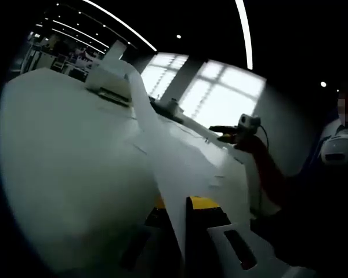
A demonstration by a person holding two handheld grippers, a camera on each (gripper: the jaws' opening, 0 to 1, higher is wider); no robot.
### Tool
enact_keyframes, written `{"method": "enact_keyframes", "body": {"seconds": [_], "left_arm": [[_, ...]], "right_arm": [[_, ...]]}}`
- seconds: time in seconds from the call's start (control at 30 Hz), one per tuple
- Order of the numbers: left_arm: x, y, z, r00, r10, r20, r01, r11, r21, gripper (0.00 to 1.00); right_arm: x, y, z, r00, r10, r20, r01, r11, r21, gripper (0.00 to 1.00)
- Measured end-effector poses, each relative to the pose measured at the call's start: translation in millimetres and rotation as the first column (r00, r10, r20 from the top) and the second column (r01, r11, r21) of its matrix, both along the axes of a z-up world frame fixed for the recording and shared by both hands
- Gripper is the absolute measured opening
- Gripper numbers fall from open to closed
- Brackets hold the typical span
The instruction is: Organize the stack of printing papers by aligning and flattening the scattered papers on the table
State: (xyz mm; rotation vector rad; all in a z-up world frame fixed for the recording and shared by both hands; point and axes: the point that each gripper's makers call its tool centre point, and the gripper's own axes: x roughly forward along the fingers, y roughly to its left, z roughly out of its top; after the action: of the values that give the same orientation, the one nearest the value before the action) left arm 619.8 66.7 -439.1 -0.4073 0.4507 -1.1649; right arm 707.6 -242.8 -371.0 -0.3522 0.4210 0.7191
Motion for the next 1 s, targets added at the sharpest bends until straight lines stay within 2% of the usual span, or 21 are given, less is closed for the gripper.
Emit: {"method": "enact_keyframes", "body": {"seconds": [0.5,0.73,1.0], "left_arm": [[-1.9,-1.1,0.8,1.0,-0.007,0.001,0.007,1.0,-0.006,0.05],[3.4,5.9,-0.7,1.0,-0.006,-0.001,0.006,1.0,-0.009,0.05],[0.4,1.5,-0.5,1.0,-0.006,-0.001,0.006,1.0,-0.006,0.05]], "right_arm": [[21.3,13.1,-3.1,0.999,0.037,-0.021,-0.037,0.999,-0.038,0.47],[33.1,17.9,-10.3,0.998,0.051,-0.03,-0.053,0.997,-0.062,0.47],[43.4,19.3,-22.6,0.997,0.059,-0.049,-0.063,0.995,-0.08,0.47]]}}
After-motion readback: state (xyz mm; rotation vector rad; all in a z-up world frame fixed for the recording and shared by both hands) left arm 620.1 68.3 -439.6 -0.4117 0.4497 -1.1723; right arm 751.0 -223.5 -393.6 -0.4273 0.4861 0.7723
